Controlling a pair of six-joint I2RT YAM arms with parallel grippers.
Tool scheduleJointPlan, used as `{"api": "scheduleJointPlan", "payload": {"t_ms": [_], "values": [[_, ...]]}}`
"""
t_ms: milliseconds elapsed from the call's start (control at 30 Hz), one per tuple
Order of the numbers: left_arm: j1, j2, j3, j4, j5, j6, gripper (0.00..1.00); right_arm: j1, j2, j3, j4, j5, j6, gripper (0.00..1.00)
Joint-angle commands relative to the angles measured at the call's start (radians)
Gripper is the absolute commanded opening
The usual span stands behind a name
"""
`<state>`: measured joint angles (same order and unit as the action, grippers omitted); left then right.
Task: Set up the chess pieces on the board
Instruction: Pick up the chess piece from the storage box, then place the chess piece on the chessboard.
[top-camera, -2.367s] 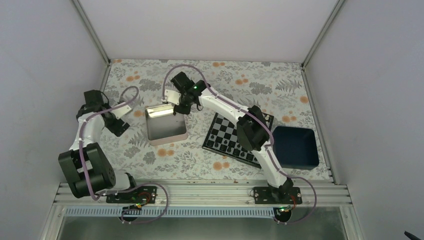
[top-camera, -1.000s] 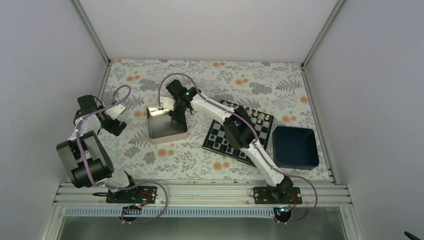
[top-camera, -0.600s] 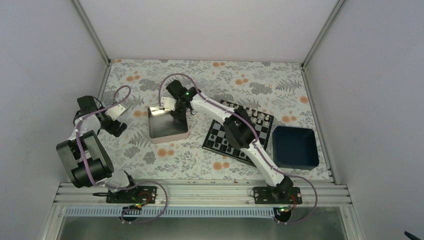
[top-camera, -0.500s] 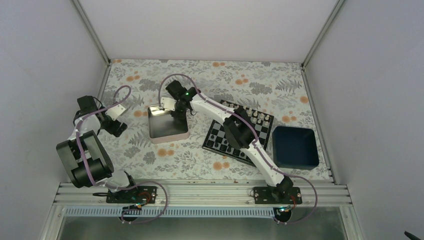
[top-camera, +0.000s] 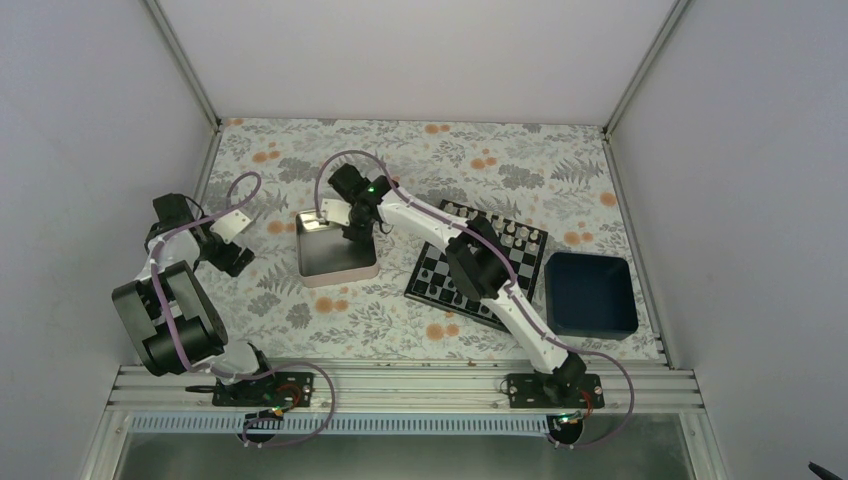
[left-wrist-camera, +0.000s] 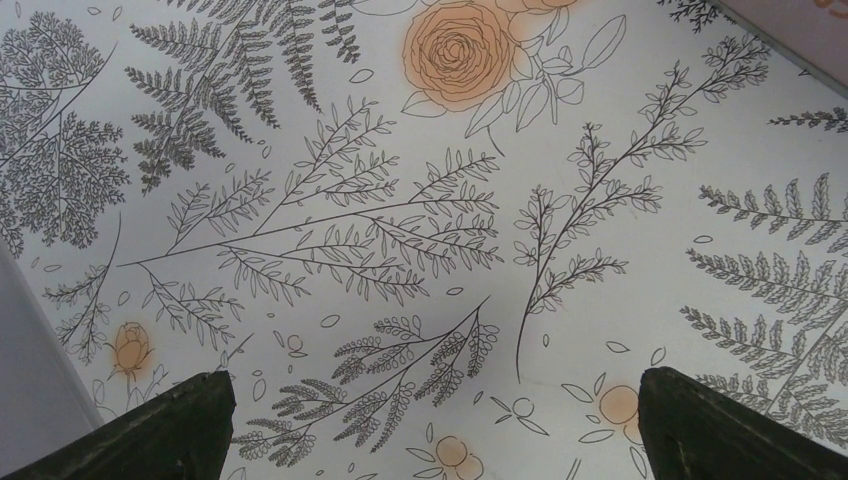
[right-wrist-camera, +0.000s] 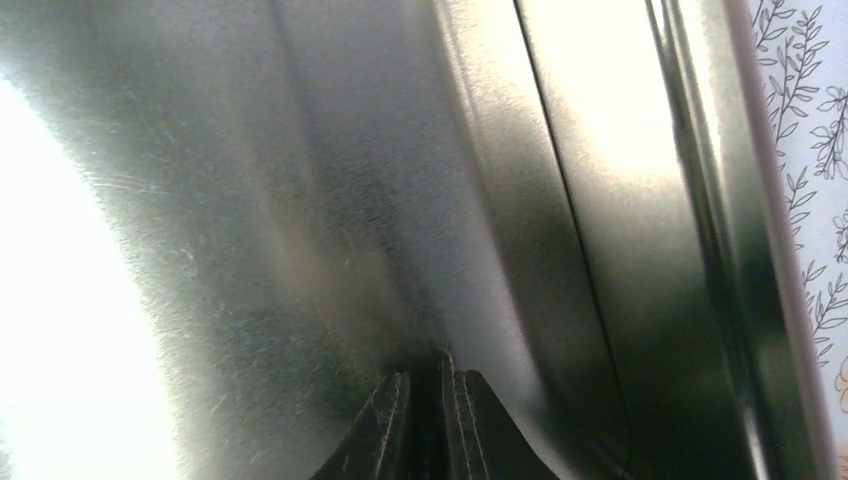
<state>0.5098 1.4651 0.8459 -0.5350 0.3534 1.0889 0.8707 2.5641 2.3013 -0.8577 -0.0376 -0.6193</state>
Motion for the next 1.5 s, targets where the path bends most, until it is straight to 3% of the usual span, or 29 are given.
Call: {"api": "scheduleJointPlan", "payload": {"t_ms": [0, 300, 500, 733, 1100, 1467], "values": [[0.009, -0.014, 0.002, -0.019, 0.048, 0.021, 1.0, 0.011, -0.047, 0.006, -0.042, 0.036, 0.022, 0.04], [0.01, -0.031, 0.014, -0.034, 0.064, 0.009, 1.0, -0.006, -0.199, -0.023, -0.086, -0.037, 0.075, 0.04], [0.01, -0.037, 0.063, -0.073, 0.115, -0.015, 1.0, -0.07, -0.379, -0.157, -0.079, -0.187, 0.121, 0.04], [0.006, -0.07, 0.071, -0.084, 0.15, -0.048, 1.0, -0.203, -0.668, -0.537, 0.049, -0.427, 0.13, 0.05], [-0.005, -0.153, 0.064, 0.063, 0.228, -0.239, 1.0, -0.484, -1.201, -1.182, 0.169, -0.49, 0.006, 0.06], [-0.014, -0.151, 0.031, 0.181, 0.269, -0.425, 1.0, -0.812, -1.521, -1.55, 0.13, -0.594, -0.239, 0.07]]}}
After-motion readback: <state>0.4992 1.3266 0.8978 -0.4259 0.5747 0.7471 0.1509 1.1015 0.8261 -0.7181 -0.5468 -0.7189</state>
